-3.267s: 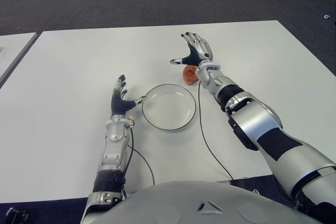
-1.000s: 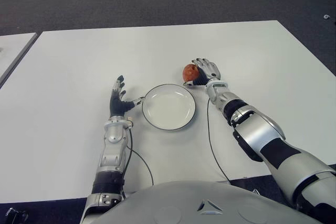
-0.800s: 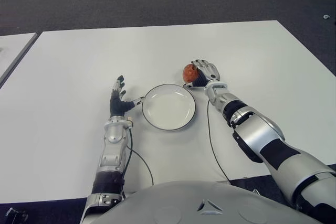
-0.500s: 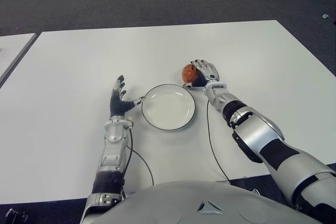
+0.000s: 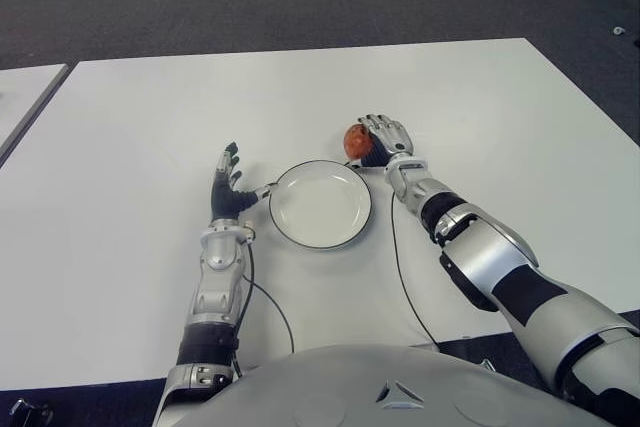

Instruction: Put the apples into the plate.

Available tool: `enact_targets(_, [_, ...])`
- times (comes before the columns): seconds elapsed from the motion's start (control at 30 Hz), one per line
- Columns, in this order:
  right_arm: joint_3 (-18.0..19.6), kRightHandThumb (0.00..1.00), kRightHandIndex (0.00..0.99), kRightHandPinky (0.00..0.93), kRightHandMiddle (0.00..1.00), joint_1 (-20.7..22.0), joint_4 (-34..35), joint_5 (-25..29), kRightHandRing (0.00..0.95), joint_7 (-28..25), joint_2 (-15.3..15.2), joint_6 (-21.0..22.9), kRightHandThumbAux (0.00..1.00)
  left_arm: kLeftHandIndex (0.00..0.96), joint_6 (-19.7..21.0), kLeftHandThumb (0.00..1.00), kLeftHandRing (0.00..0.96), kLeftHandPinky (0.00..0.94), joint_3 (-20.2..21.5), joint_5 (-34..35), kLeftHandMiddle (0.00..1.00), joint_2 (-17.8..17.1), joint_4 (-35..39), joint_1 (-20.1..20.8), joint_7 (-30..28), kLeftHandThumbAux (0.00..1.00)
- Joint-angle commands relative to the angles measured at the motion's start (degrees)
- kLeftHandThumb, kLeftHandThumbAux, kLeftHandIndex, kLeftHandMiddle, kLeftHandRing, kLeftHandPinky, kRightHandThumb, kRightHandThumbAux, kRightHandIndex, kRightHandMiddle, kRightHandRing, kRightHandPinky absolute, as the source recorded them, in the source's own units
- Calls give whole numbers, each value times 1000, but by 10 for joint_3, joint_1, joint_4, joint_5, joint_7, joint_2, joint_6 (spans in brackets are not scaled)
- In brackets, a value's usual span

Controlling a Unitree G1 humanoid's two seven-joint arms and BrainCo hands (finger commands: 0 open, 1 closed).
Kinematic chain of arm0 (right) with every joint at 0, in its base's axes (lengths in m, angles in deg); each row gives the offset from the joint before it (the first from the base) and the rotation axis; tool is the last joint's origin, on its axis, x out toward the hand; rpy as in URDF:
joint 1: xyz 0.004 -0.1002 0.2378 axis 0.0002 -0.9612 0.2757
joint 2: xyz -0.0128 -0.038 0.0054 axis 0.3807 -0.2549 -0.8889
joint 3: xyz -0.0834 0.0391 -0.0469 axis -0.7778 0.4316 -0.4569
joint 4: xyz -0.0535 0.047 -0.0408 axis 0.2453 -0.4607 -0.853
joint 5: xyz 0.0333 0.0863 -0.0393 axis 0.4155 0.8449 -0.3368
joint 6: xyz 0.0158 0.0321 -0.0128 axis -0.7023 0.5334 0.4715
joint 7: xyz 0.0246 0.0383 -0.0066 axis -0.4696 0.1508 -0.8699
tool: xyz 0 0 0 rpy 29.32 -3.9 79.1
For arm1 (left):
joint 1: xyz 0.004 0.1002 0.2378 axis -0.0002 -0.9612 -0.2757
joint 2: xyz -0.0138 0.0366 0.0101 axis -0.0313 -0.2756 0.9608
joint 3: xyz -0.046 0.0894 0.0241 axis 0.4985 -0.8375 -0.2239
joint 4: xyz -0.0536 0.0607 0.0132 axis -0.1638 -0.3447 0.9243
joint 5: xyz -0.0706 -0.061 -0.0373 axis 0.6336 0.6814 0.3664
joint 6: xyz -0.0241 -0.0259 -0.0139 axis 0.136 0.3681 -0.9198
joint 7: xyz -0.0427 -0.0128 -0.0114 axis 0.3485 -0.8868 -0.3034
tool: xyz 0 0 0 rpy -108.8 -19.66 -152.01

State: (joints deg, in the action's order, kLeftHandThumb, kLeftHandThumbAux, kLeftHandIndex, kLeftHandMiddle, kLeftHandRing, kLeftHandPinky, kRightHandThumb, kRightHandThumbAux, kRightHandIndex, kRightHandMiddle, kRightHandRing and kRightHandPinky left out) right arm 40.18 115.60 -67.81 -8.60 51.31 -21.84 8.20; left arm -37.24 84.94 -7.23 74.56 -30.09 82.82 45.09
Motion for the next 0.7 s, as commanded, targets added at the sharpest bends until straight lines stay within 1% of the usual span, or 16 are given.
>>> enact_targets(0.03, [-7, 8, 0, 0, 0, -3, -5, -10, 0, -9, 8, -2, 493, 0, -1, 0, 0, 26, 1, -4, 0, 4, -13, 7, 9, 339])
enact_targets(0.7, [-14, 13, 0, 0, 0, 3, -5, -11, 0, -9, 18, -3, 493, 0, -8, 0, 0, 34, -4, -10, 0, 6, -24, 13, 20, 342])
